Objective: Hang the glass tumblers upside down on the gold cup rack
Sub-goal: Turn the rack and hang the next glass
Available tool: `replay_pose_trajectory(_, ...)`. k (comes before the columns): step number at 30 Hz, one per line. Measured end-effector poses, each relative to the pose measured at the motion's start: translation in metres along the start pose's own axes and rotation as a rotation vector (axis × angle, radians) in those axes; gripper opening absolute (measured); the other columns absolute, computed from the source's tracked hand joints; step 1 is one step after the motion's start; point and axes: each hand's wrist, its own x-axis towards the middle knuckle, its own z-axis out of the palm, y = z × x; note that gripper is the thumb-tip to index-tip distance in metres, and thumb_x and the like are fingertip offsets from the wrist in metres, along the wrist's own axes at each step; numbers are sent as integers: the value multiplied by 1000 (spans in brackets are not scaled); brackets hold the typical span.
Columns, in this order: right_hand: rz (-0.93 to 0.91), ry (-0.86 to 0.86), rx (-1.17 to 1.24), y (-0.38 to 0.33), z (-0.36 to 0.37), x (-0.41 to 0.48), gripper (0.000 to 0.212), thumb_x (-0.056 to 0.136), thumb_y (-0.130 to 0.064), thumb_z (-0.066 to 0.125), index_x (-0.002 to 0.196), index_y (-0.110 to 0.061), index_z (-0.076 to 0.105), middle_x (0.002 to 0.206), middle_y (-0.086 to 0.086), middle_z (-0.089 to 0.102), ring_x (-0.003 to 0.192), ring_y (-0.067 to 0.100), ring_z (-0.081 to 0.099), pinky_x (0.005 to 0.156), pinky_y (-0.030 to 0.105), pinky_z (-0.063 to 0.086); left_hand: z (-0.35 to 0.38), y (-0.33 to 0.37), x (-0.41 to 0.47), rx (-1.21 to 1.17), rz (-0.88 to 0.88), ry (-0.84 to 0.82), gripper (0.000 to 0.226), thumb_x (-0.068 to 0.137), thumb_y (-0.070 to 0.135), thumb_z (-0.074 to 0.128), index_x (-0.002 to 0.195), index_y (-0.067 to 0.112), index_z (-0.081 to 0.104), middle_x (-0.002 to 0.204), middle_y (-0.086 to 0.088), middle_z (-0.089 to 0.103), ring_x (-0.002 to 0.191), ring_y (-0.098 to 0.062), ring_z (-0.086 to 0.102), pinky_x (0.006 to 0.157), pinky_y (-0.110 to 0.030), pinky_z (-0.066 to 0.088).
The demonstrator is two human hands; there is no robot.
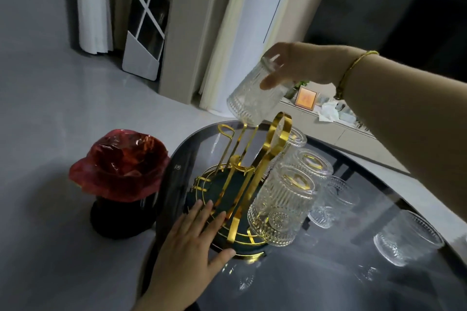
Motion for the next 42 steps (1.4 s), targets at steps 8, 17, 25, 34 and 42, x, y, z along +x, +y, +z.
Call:
replay_pose_trajectory(8, -24, -195, -153, -4, 34, 12, 70, 66, -35, 69, 127, -24, 35, 132, 7, 46, 108, 27, 53, 96, 35, 43, -1, -1, 3, 30, -71, -42, 66, 83, 63, 11, 107, 29, 63, 114, 1, 67, 105, -20, 62, 71, -38, 56)
replay_pose_trajectory(17, -52, -338, -397, -5, 59, 24, 79, 64, -37, 72, 128, -24, 29, 130, 9, 47, 108, 29, 52, 93, 40, 45, -4, -1, 4, 37, -94, -57, 72, 86, 60, 0, 108, 30, 62, 115, 2, 66, 107, -20, 61, 74, -35, 55)
replay_pose_trajectory(25, -71, -354, -434, -1, 68, 29, 80, 63, -37, 73, 128, -24, 29, 133, 7, 44, 112, 29, 48, 96, 43, 43, 1, -3, 5, 40, -81, -21, 76, 86, 58, -4, 107, 29, 63, 114, 1, 67, 106, -20, 62, 73, -34, 56)
replay_pose_trajectory(34, -70, -349, -444, 5, 75, 38, 83, 61, -37, 74, 128, -25, 27, 133, 9, 44, 113, 31, 47, 97, 46, 42, 0, -2, 5, 27, -67, -24, 75, 87, 58, -2, 107, 27, 63, 113, -1, 67, 104, -21, 62, 73, -34, 55)
replay_pose_trajectory(42, -68, -329, -431, 6, 74, 39, 89, 62, -40, 72, 133, -24, 21, 140, 7, 38, 120, 28, 43, 100, 39, 38, 2, -4, 3, 44, -22, 15, 61, 73, 60, 28, 110, 25, 62, 117, -2, 65, 108, -24, 60, 77, -38, 54)
